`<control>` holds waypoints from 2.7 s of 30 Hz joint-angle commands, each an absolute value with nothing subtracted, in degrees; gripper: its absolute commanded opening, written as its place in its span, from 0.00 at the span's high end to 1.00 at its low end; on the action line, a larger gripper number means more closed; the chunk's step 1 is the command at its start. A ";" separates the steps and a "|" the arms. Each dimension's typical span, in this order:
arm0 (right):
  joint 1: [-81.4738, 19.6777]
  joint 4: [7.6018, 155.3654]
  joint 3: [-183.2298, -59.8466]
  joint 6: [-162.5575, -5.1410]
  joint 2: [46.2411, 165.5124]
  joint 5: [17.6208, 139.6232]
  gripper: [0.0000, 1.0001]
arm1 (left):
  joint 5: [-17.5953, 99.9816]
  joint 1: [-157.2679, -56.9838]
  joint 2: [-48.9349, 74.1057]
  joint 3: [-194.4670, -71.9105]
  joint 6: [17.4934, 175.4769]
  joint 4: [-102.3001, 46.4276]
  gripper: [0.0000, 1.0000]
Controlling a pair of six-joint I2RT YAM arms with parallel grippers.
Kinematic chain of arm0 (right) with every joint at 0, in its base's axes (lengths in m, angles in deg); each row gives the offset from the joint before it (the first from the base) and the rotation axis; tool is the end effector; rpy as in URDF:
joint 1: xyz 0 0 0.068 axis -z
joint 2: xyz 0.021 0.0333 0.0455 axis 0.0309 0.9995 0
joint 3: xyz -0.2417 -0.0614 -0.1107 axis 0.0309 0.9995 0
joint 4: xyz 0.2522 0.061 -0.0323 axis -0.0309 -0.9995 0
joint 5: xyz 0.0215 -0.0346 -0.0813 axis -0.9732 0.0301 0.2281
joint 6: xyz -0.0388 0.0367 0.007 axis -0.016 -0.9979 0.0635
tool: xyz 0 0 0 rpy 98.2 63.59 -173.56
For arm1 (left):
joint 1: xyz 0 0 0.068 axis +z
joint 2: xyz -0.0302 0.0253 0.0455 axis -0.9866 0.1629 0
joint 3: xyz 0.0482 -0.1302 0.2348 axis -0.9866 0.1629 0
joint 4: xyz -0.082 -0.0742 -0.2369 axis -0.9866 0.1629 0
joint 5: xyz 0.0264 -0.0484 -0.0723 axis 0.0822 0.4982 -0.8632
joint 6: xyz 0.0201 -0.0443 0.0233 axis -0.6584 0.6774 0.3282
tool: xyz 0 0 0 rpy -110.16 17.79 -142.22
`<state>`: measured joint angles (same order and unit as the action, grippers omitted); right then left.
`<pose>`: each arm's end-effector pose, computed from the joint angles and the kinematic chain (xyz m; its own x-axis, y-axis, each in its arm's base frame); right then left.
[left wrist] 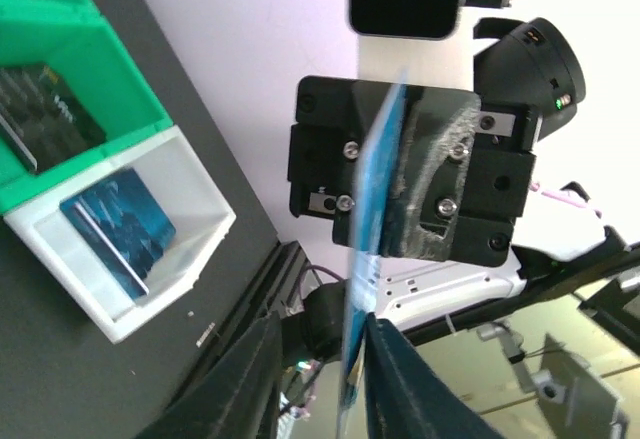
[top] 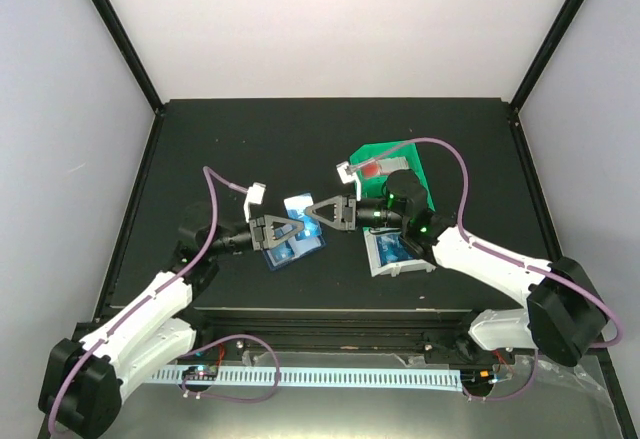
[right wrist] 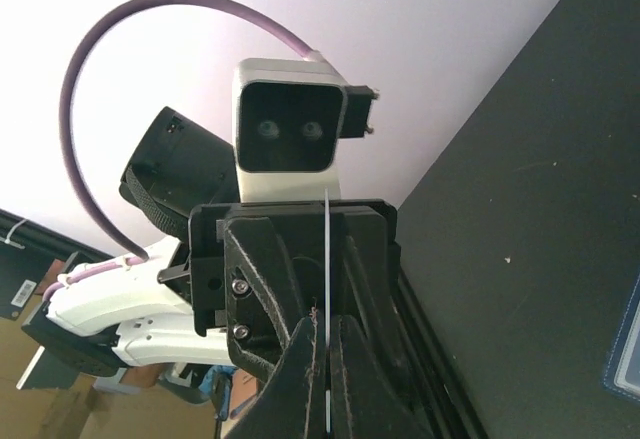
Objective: Put the credit cards into the card holder
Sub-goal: Pick up the credit card from the storage box, then insert the credit card into the card holder.
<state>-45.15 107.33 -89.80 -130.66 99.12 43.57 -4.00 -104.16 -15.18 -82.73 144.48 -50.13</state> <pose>0.1943 0.2167 0.2863 -0.8405 0.0200 -0.5414 -0.5377 0.0915 0.8381 0.1572 -0.0996 0.2526 -0.8532 -0.1883 -0.4865 0.4708 0.1238 -0.8735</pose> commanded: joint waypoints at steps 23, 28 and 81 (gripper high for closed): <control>-49.42 72.77 -106.47 -108.42 118.26 80.57 0.46 | 32.02 -97.60 -12.33 -89.51 120.81 -10.42 0.98; -52.35 68.73 -115.16 -107.84 127.83 88.08 0.44 | 29.52 -96.76 -11.87 -88.66 121.10 -11.88 0.98; -57.99 48.61 -125.43 -114.17 131.76 105.39 0.40 | 18.13 -96.27 -7.47 -82.79 119.48 -12.25 0.98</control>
